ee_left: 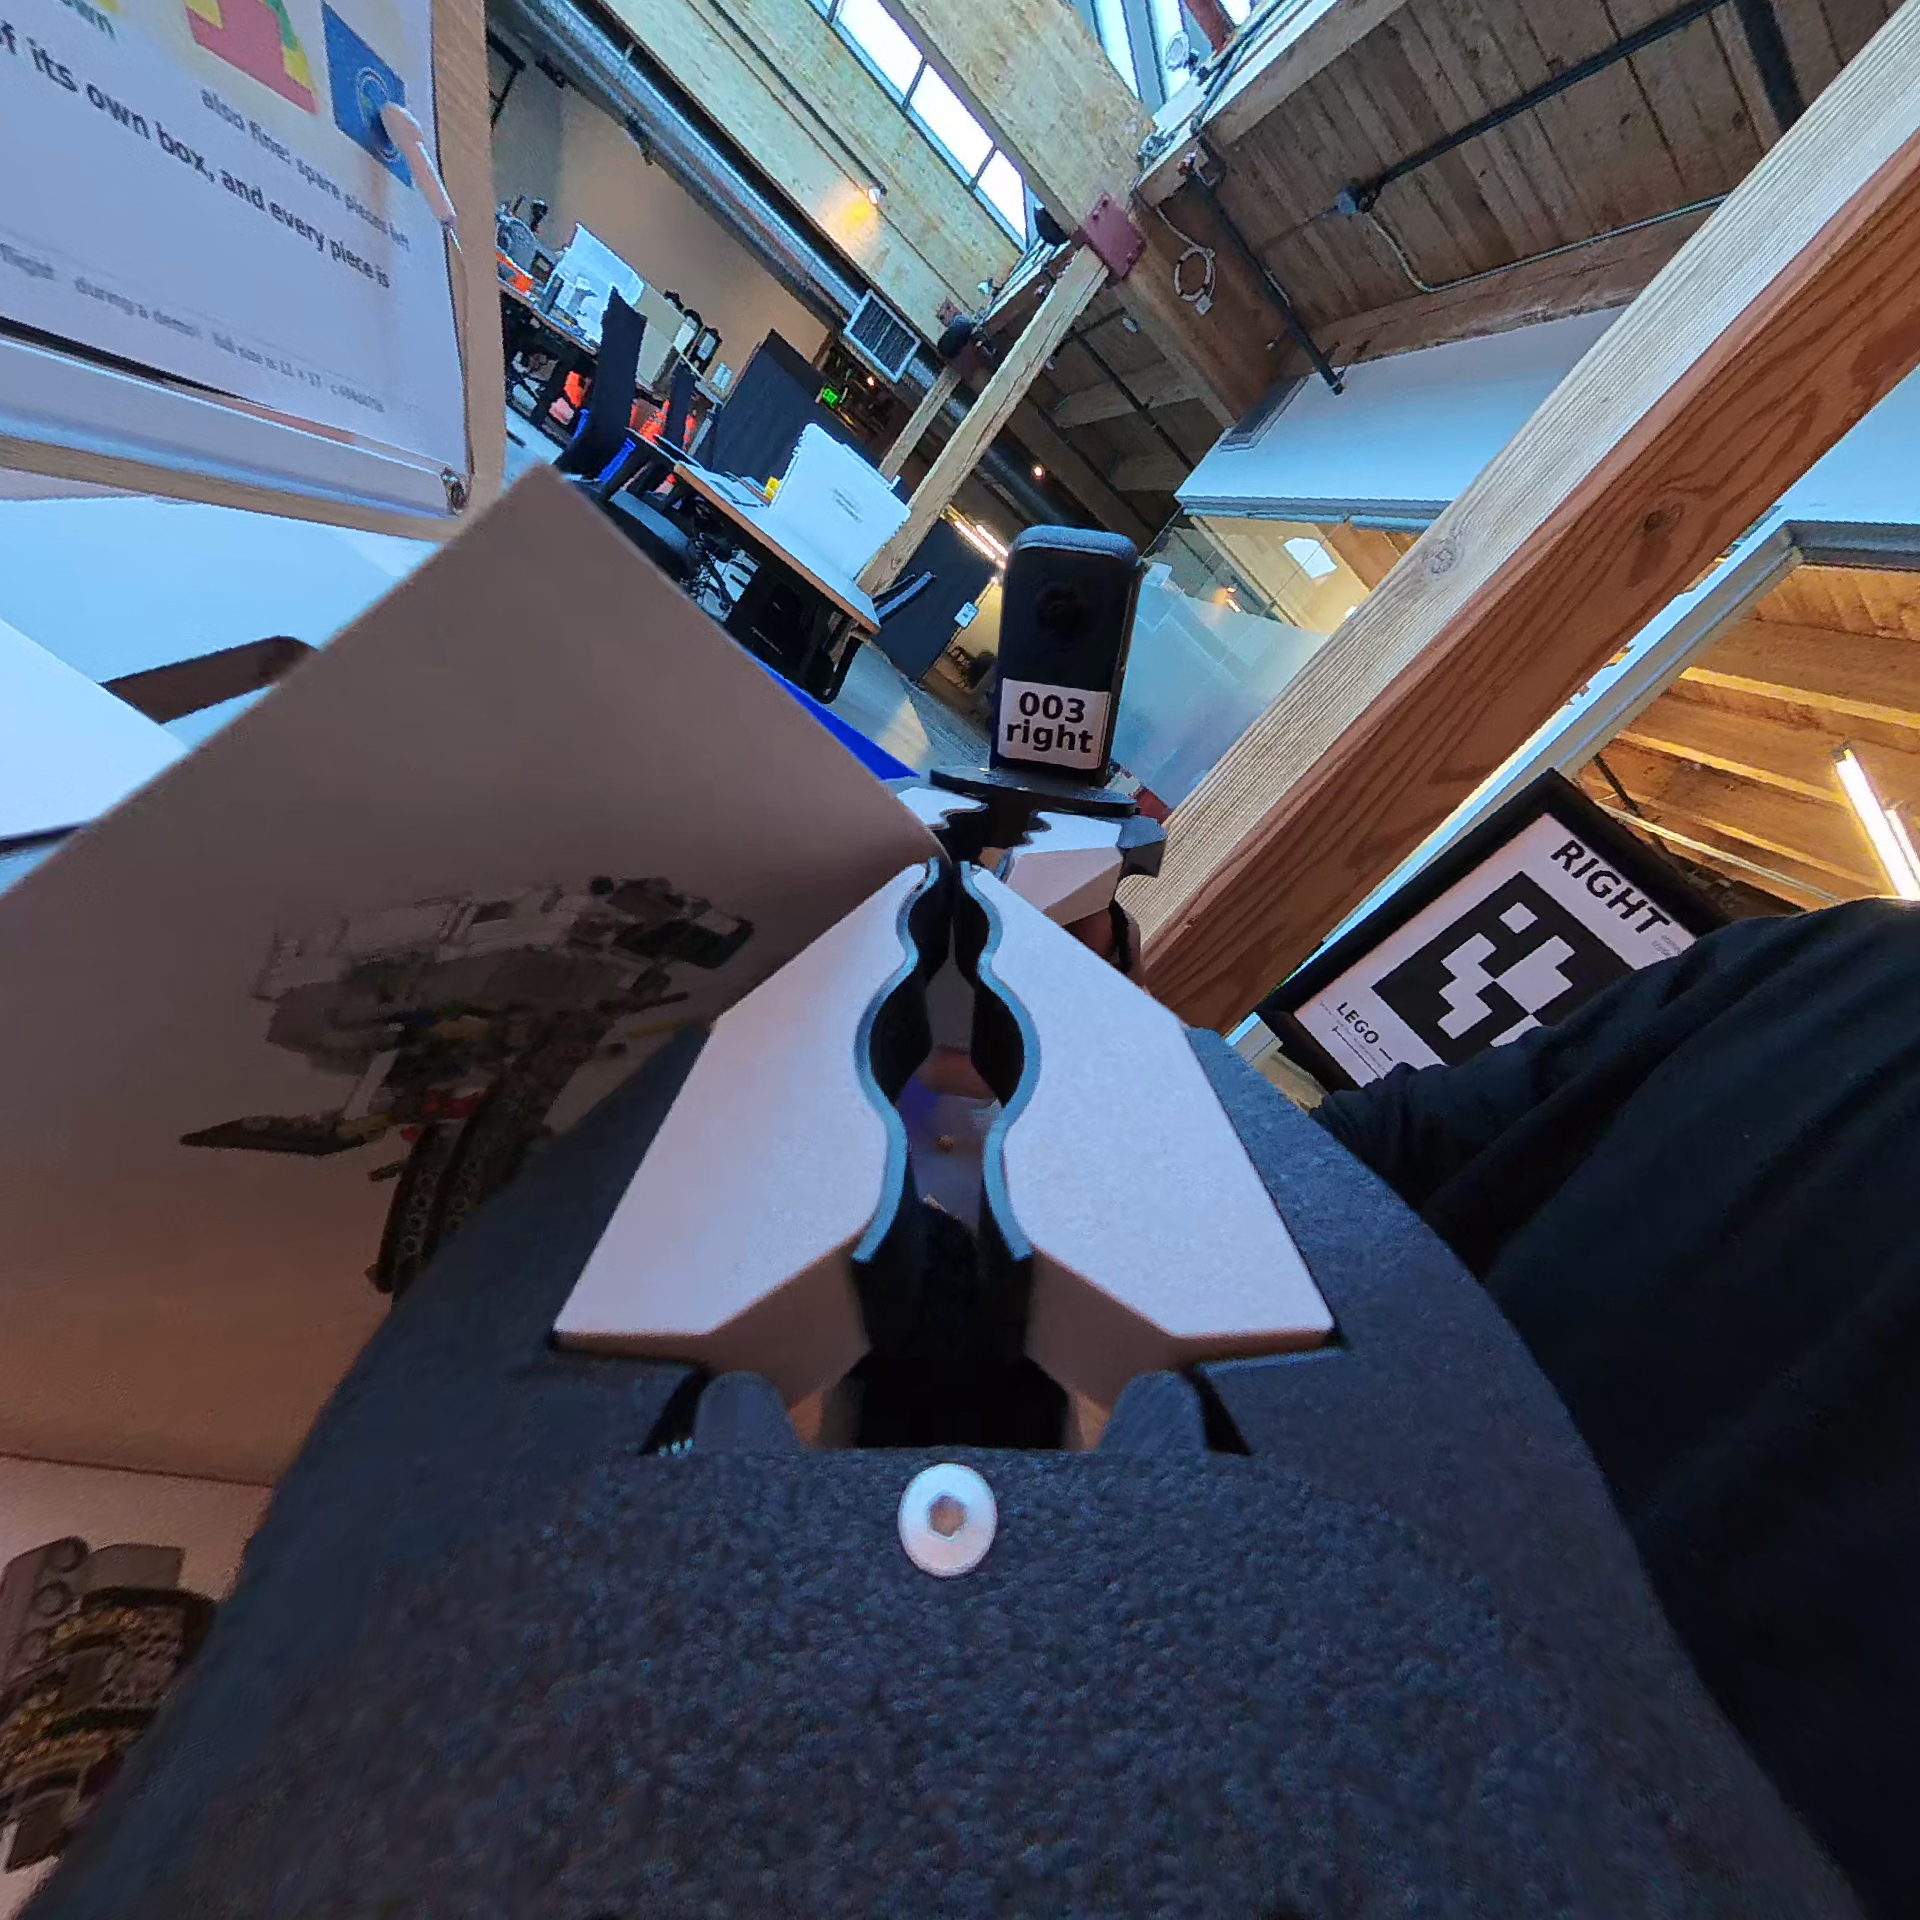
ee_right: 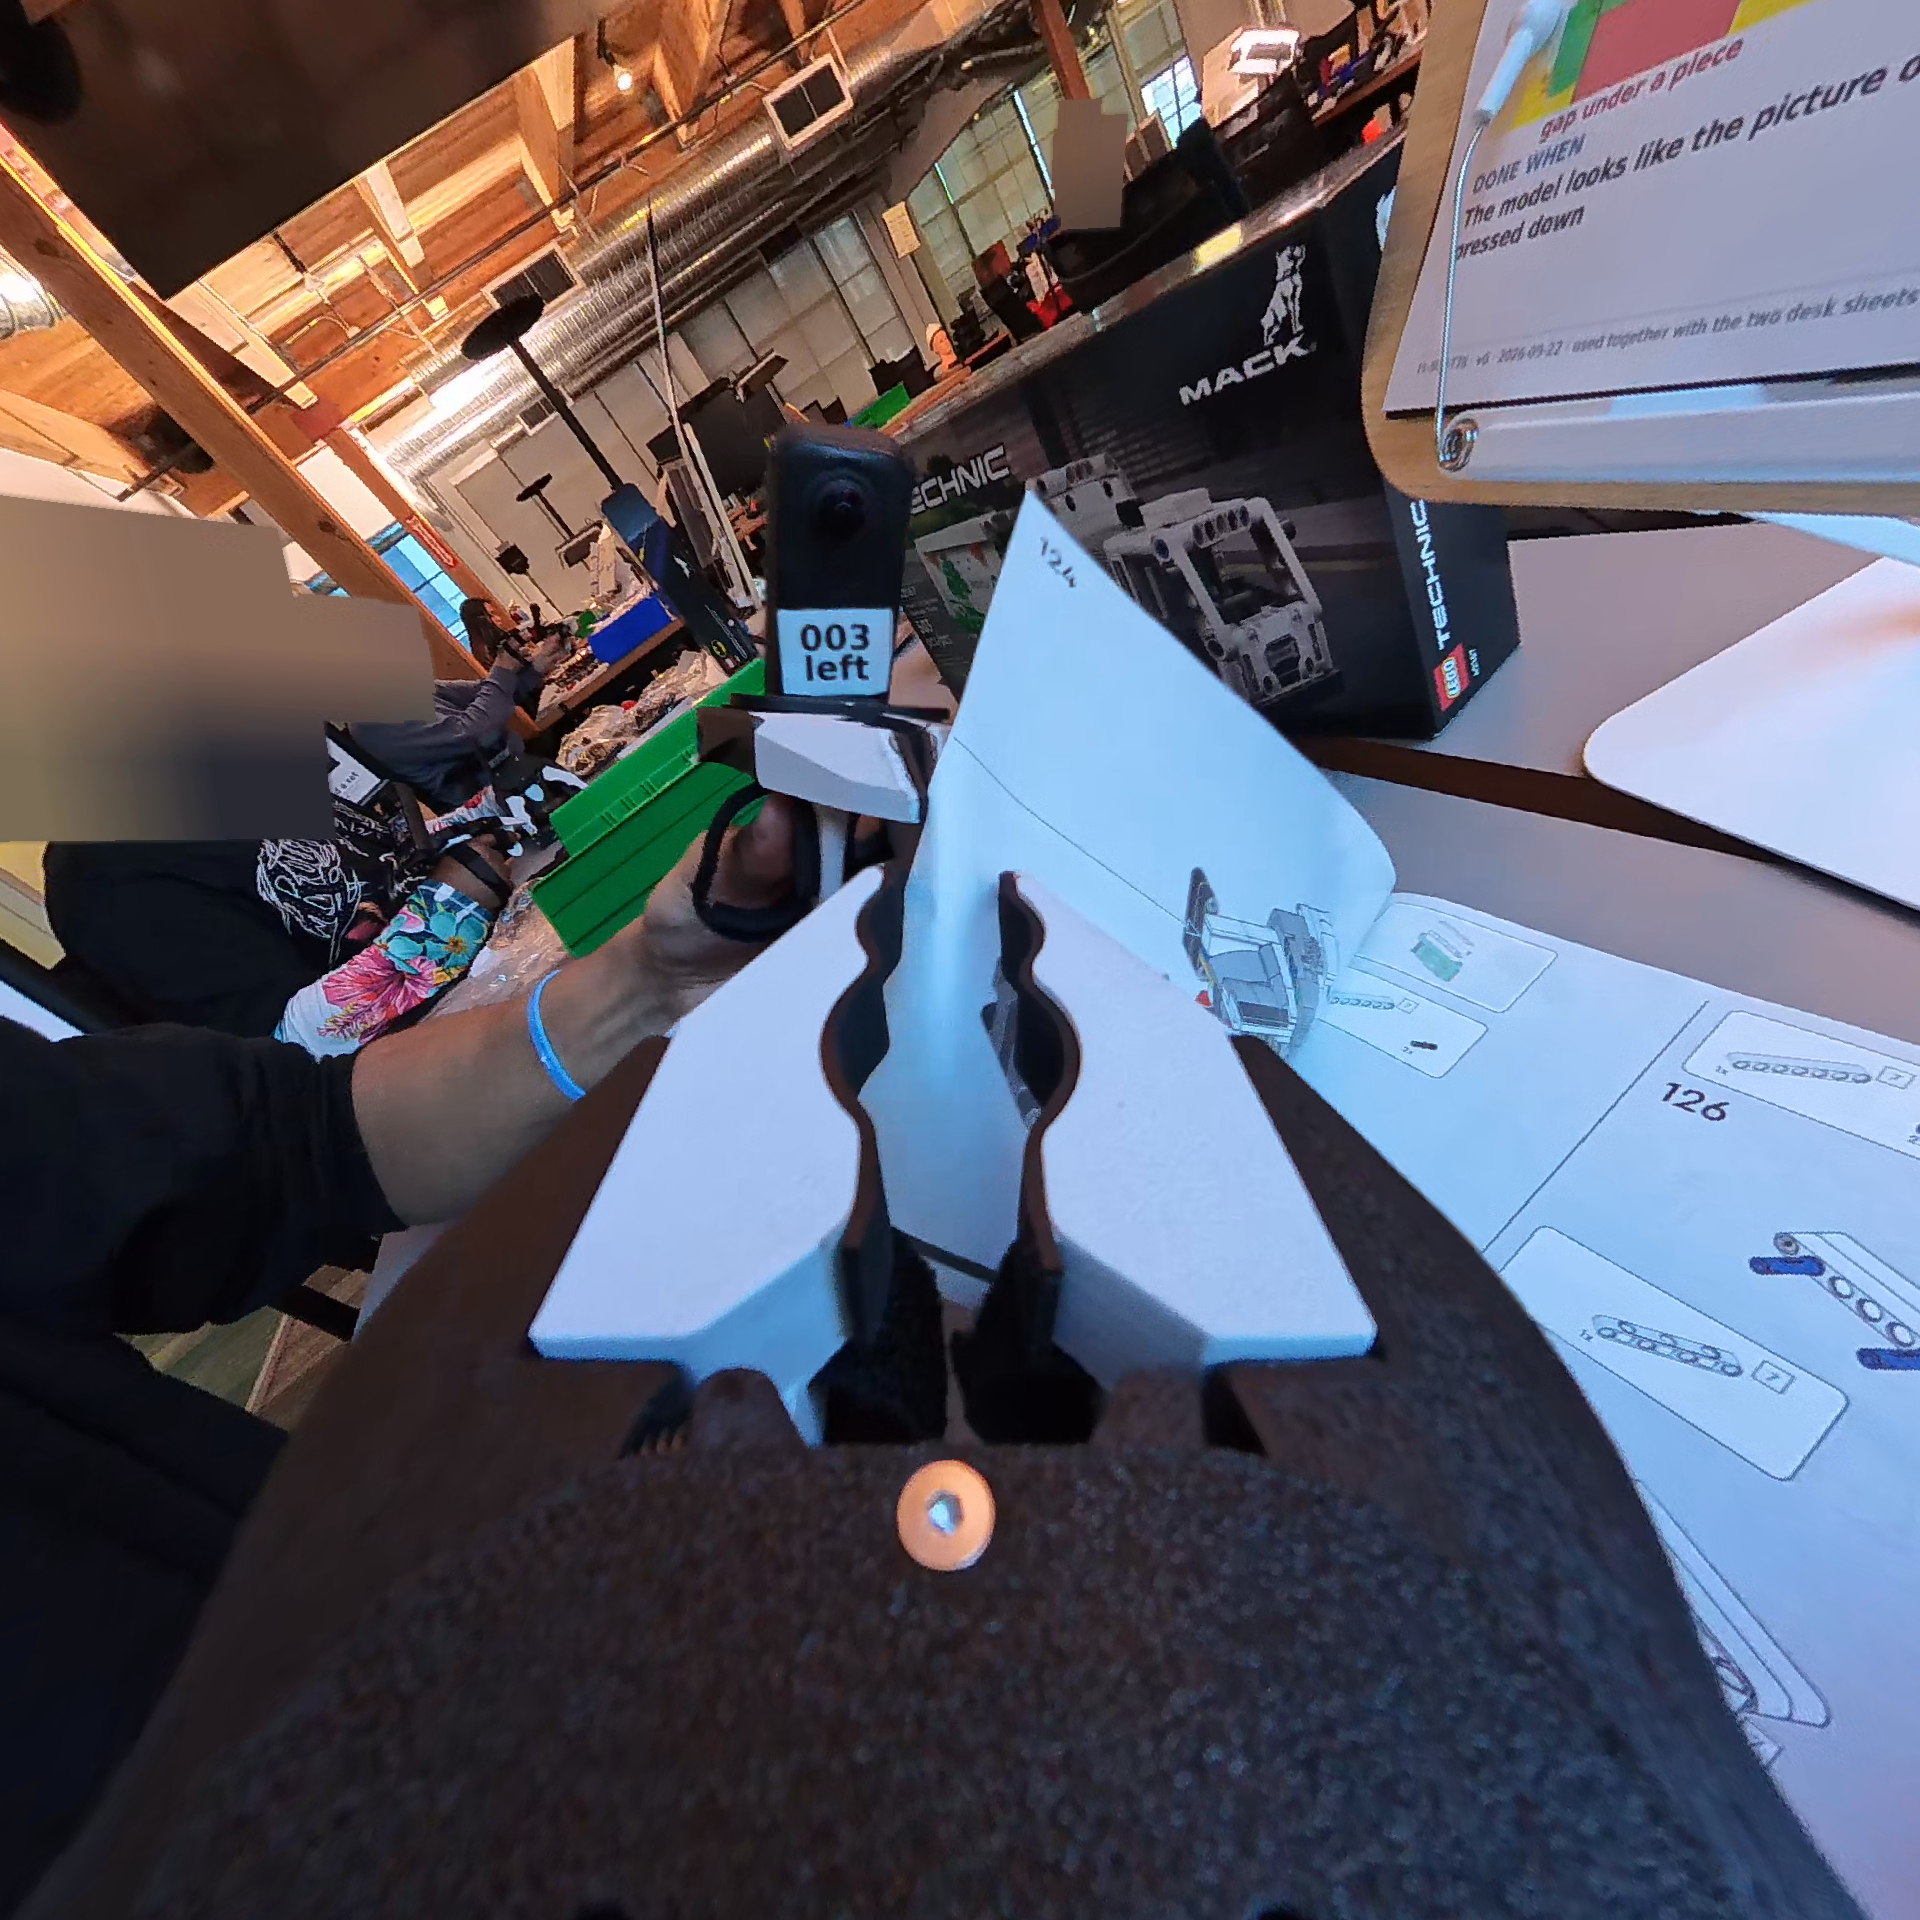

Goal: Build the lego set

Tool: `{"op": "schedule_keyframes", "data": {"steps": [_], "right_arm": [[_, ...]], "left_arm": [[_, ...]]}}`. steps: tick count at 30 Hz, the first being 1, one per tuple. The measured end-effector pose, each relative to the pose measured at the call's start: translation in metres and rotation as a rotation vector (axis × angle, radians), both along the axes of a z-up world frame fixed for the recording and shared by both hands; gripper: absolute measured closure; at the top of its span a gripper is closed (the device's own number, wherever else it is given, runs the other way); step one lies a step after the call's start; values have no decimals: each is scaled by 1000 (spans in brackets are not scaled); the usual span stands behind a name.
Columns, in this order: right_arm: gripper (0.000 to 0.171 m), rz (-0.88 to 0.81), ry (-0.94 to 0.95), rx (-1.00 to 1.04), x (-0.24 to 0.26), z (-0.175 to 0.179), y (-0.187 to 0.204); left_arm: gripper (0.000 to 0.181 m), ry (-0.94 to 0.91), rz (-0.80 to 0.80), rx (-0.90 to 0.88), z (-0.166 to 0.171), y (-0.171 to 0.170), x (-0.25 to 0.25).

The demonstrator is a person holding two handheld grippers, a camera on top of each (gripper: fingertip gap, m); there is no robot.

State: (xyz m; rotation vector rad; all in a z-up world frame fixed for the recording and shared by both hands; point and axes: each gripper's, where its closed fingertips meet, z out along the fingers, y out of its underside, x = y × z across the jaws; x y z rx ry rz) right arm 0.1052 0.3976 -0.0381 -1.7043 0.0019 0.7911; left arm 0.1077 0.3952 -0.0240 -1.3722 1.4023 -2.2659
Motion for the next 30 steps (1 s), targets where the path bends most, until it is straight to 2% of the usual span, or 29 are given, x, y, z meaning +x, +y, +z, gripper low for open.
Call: {"op": "schedule_keyframes", "data": {"steps": [4,11,15,17,22,30], "right_arm": [[164,1,17,17,1,4,-2],[168,-40,7,-6,10,1,0],[150,-30,-46,-4,4,3,-2],[148,-15,-69,-31,1,-3,-2],[163,-35,-77,-19,4,-3,-1],[165,-7,-27,-12,2,-1,-3]], "left_arm": [[181,-8,-8,-10,0,0,0],[181,4,-3,-11,-3,1,1],[181,7,-2,-30,-4,1,2],[181,2,-9,-37,-3,0,2],[181,-5,-8,-29,-1,-3,4],[181,-21,-7,-6,-1,-5,4]]}}
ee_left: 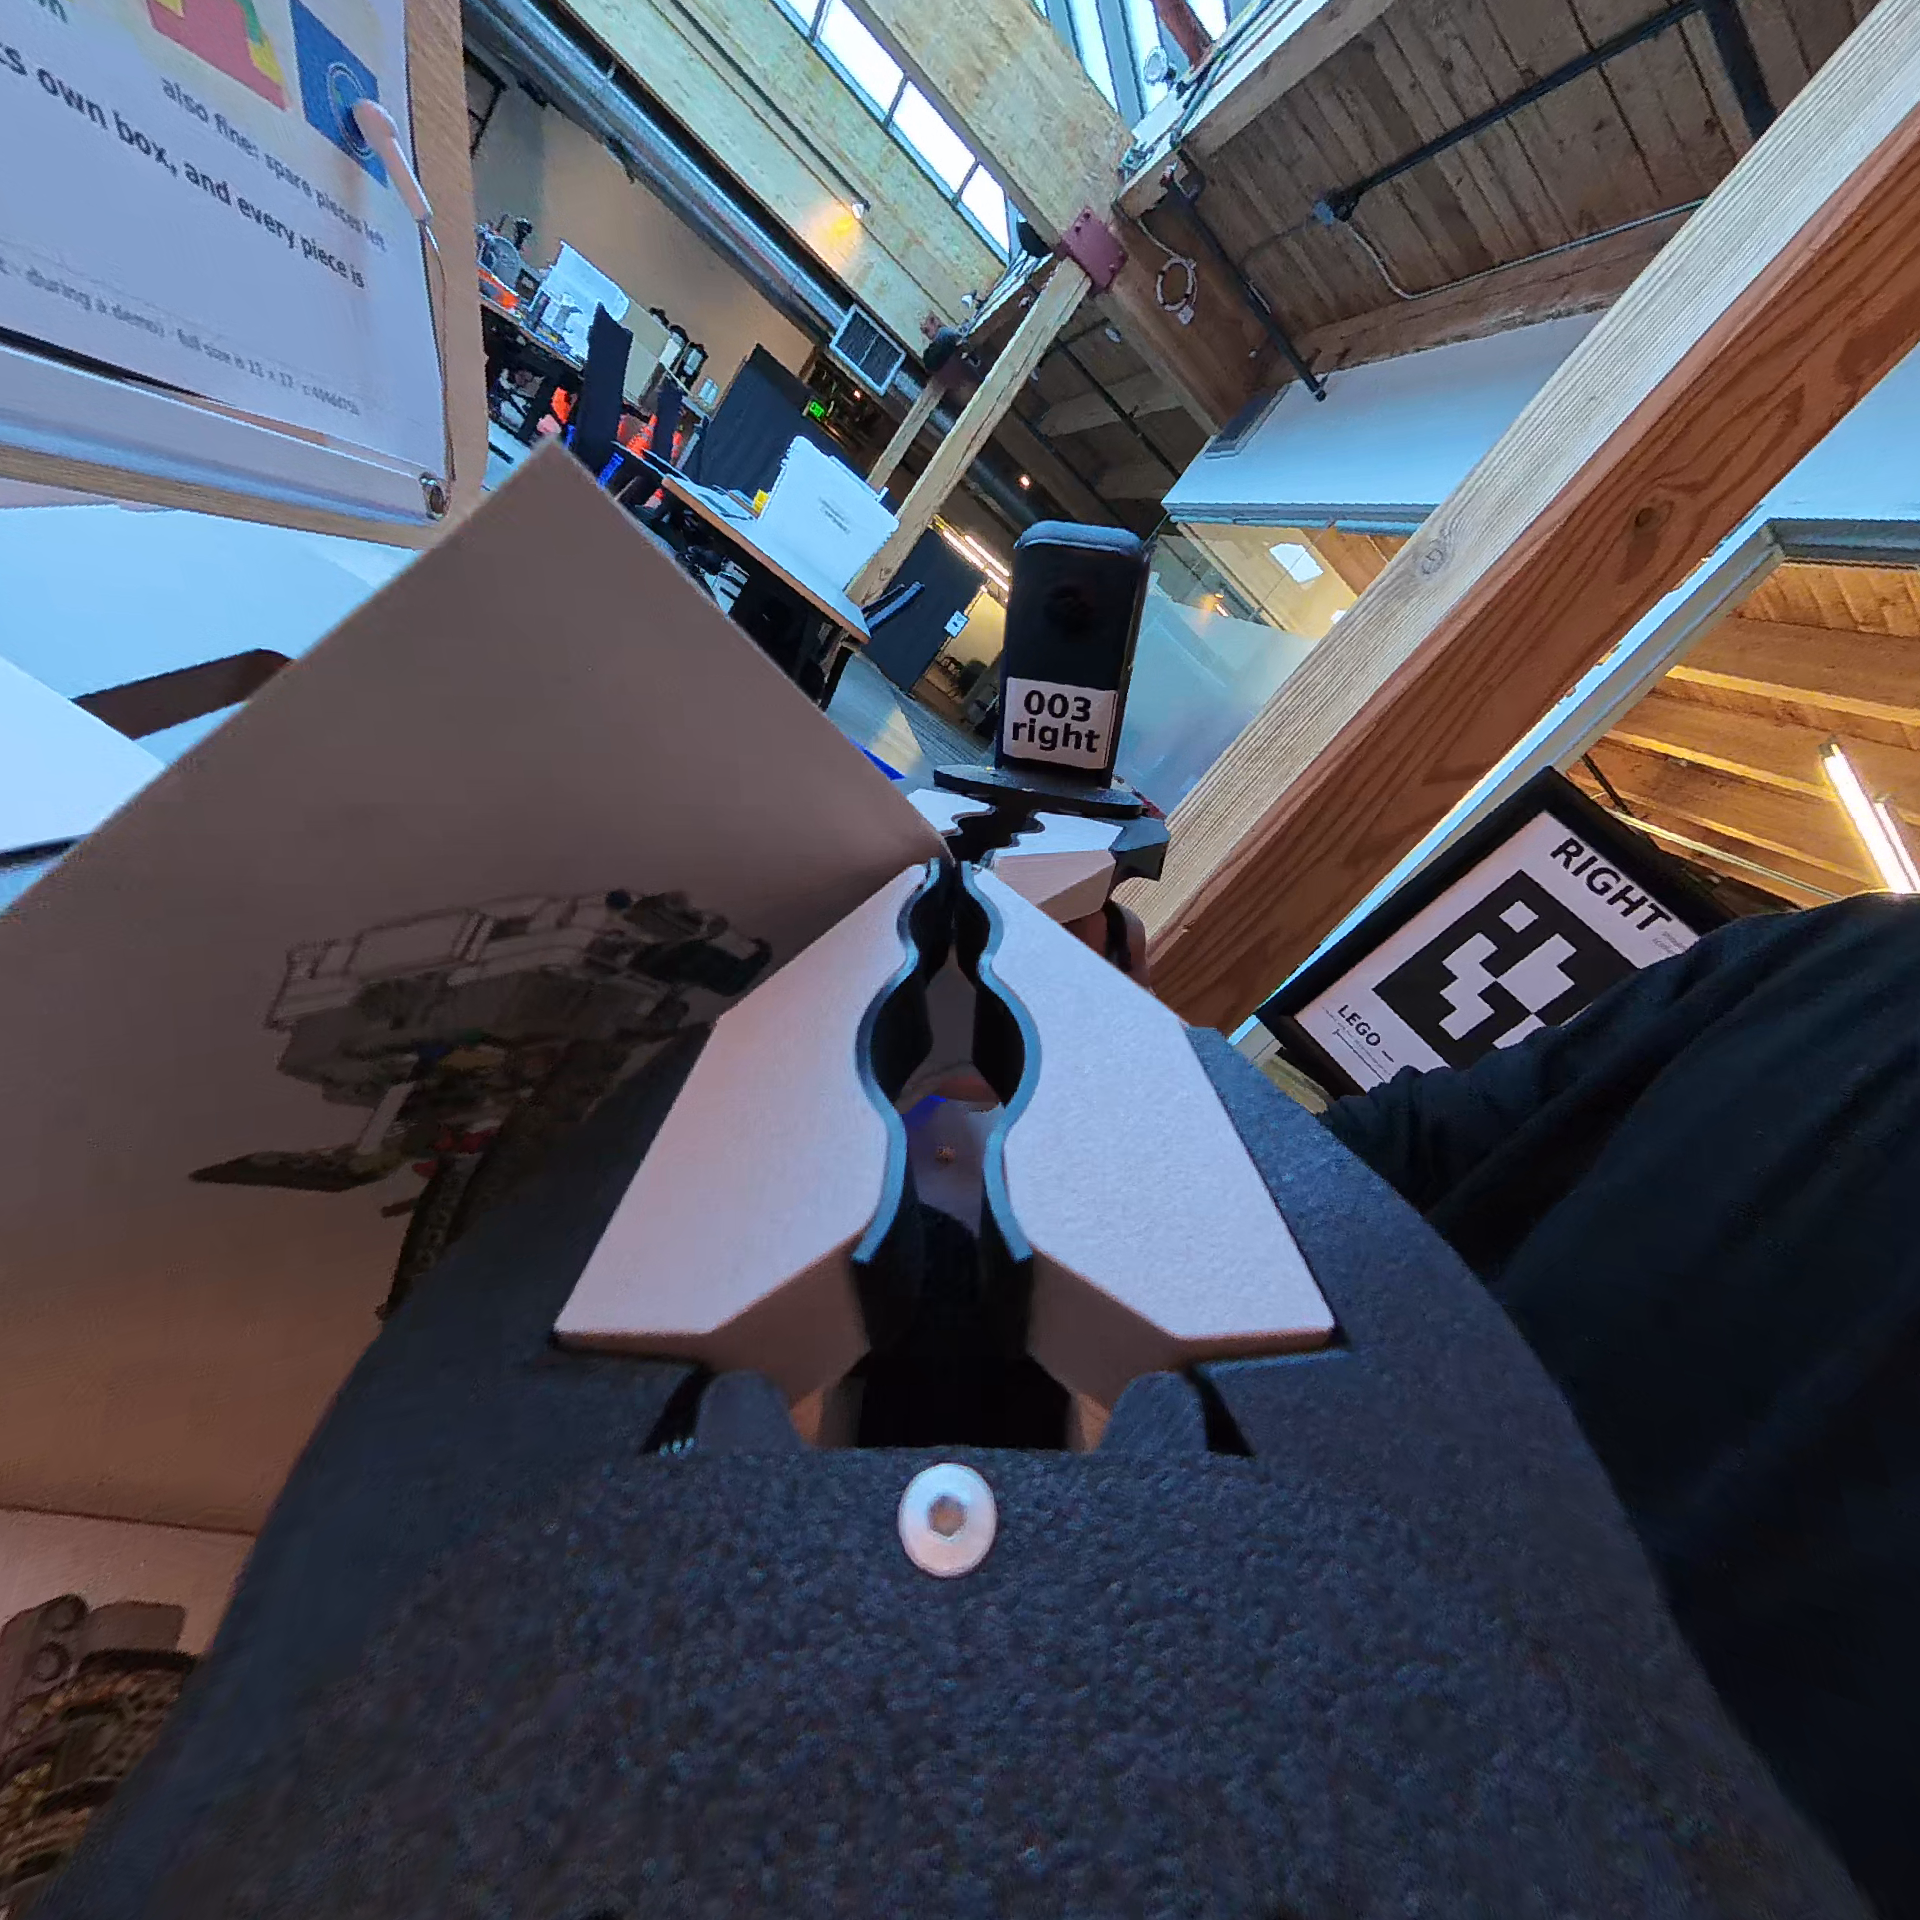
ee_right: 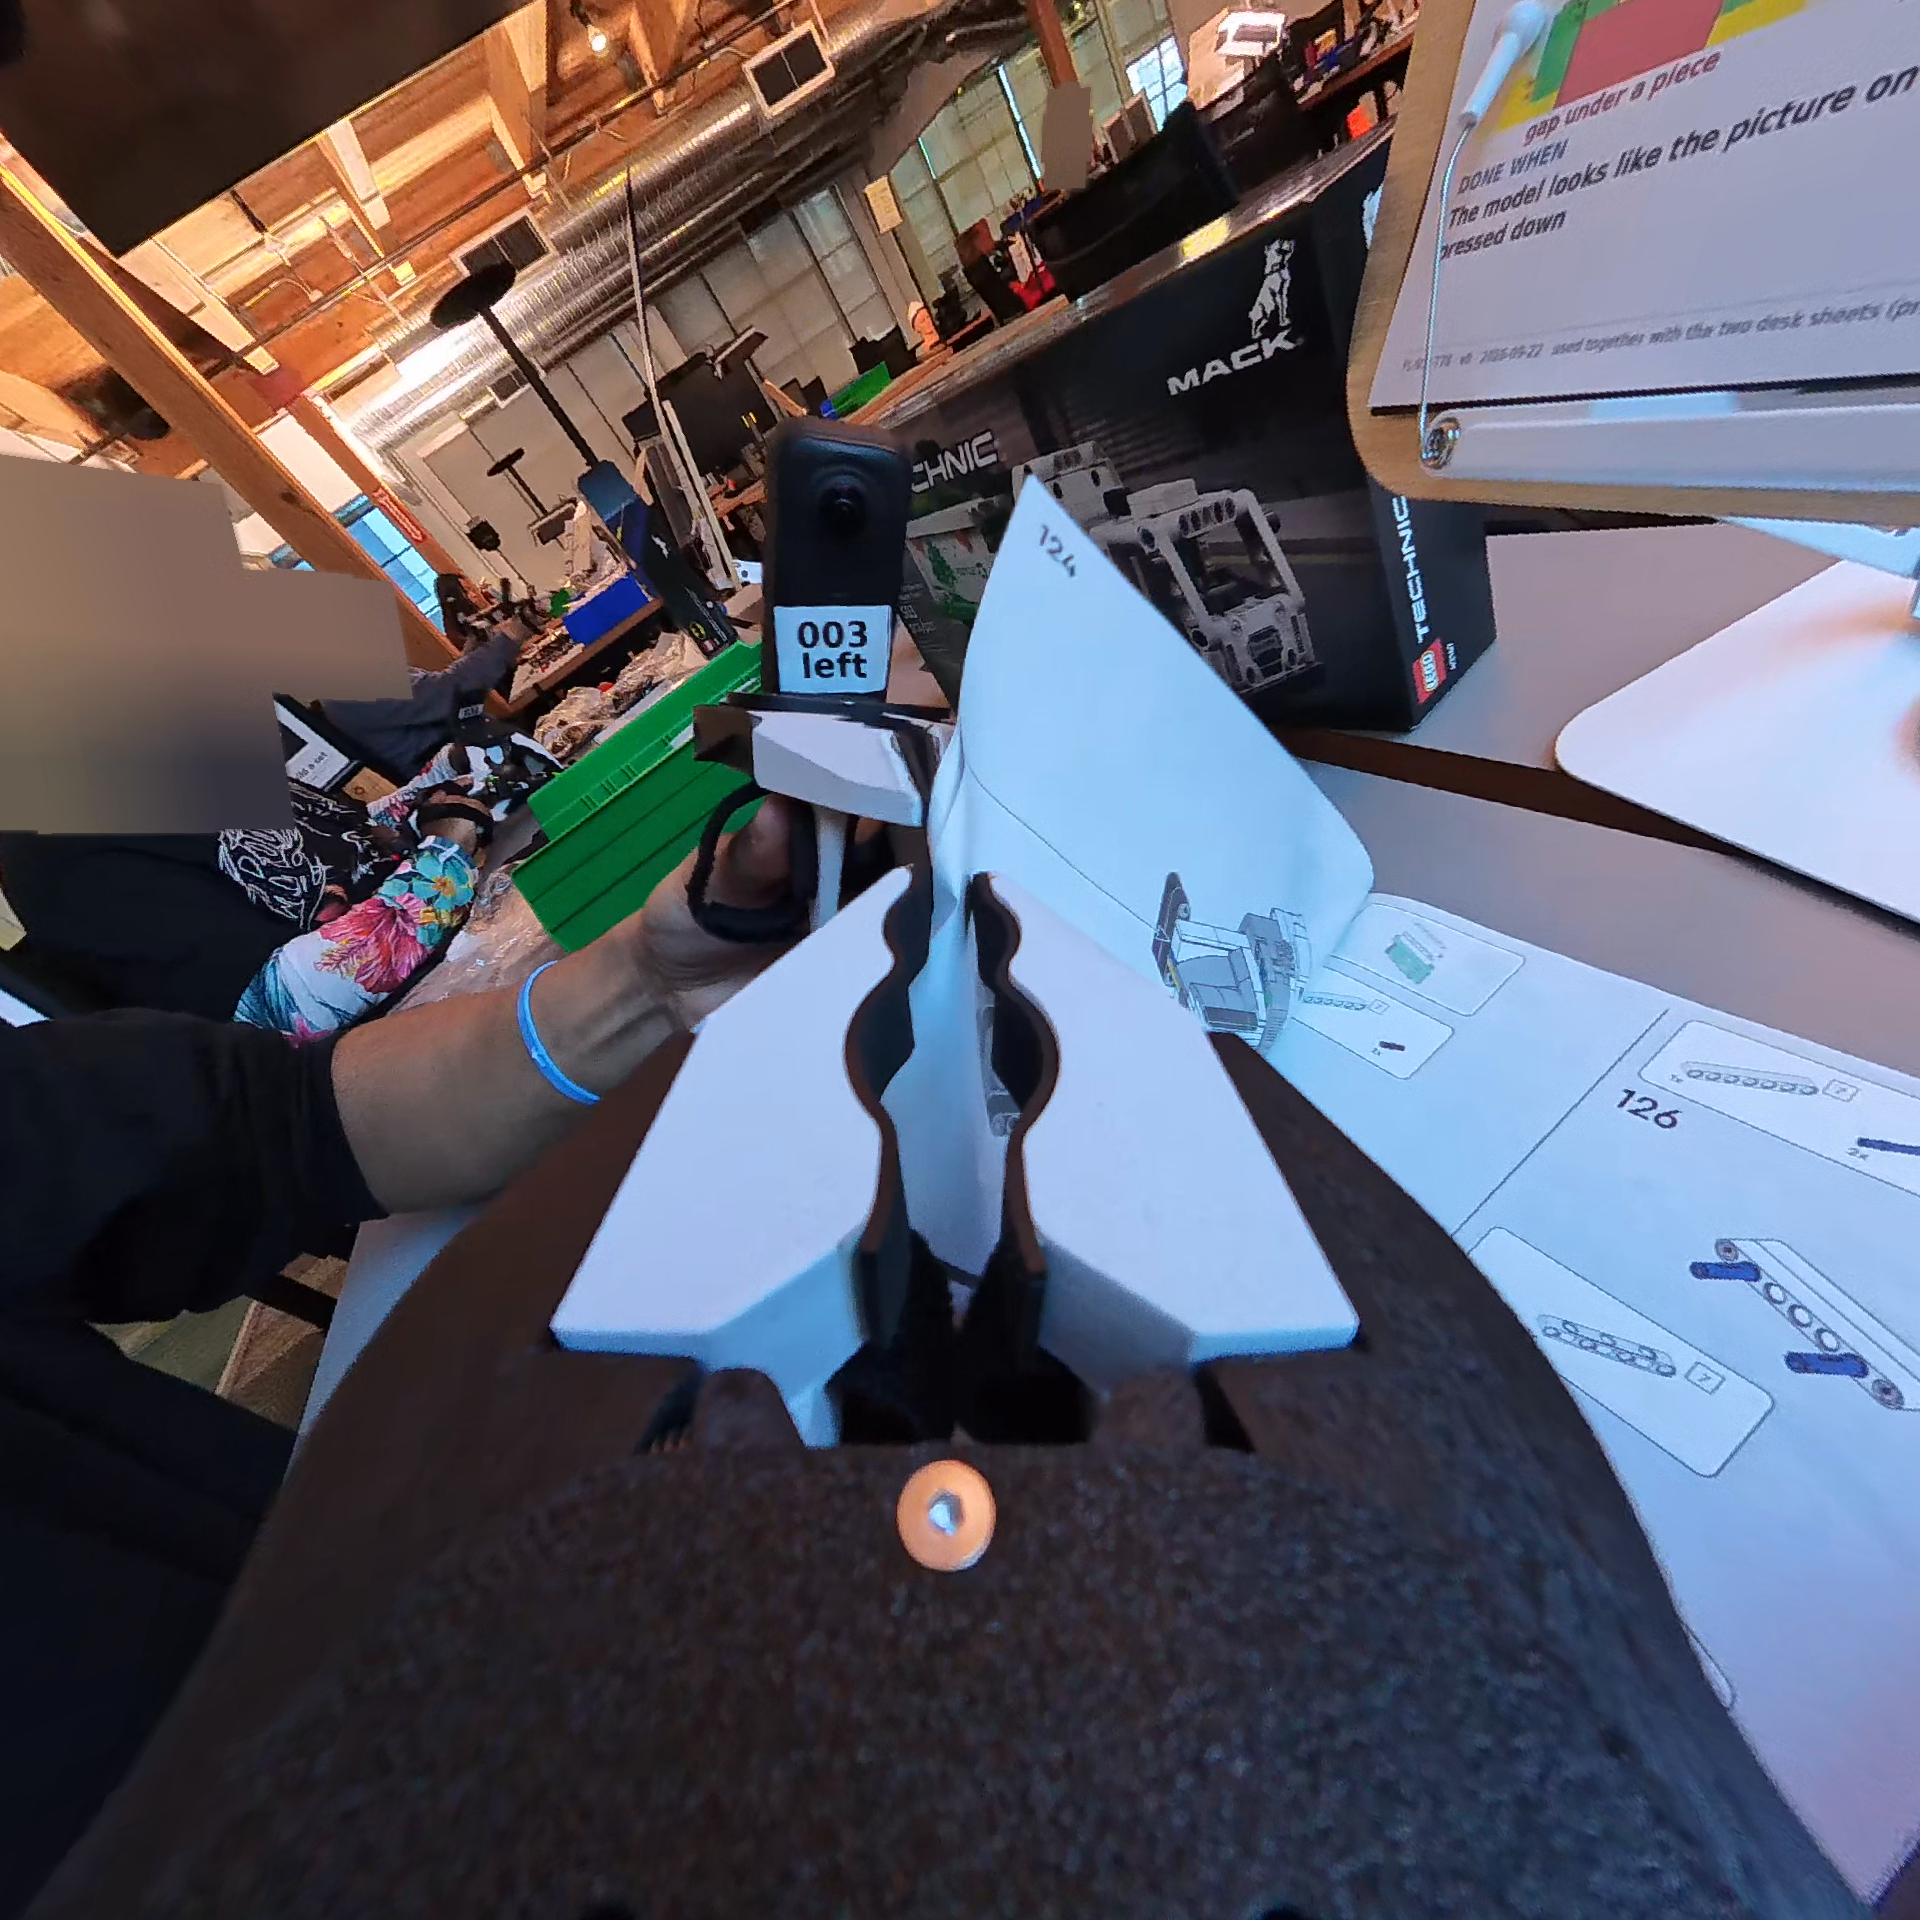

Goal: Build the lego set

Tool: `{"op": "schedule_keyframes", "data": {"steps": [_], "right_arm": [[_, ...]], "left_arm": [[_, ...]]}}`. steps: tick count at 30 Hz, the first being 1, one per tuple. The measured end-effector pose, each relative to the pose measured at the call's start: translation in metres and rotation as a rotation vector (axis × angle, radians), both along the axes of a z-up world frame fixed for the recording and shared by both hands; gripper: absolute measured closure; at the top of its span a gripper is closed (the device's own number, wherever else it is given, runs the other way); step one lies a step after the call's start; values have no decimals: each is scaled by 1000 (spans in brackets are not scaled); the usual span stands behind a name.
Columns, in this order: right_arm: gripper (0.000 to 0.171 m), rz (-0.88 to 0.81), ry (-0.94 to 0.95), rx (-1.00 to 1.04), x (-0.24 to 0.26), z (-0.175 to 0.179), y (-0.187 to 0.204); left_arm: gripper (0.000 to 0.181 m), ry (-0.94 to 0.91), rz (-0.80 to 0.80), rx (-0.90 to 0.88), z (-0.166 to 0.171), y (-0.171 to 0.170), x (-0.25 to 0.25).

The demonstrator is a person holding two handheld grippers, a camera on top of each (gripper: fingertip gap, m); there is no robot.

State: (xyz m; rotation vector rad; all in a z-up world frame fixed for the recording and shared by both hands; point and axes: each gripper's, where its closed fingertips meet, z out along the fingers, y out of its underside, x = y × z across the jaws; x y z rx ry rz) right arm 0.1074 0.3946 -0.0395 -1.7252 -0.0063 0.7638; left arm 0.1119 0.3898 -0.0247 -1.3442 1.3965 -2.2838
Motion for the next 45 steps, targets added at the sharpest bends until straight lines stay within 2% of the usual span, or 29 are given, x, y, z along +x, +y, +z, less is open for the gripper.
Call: {"op": "schedule_keyframes", "data": {"steps": [16,21,23,25,37,42,45], "right_arm": [[162,-64,-14,2,15,4,-1],[162,-43,-26,5,8,4,-1],[162,-38,-32,0,6,2,0],[162,-40,-49,-6,4,-1,1],[164,-41,-81,-13,2,-4,2],[164,-45,-116,-20,1,-7,3],[164,-51,-137,-28,0,-10,4]], "left_arm": [[181,30,-1,42,-9,5,-8],[181,49,29,-12,-6,12,-13],[165,79,32,-5,-8,10,-9],[164,101,29,22,-11,4,-6],[170,110,42,-44,-6,4,-1],[181,123,57,-76,-7,6,1],[181,135,75,-65,-11,7,2]]}}
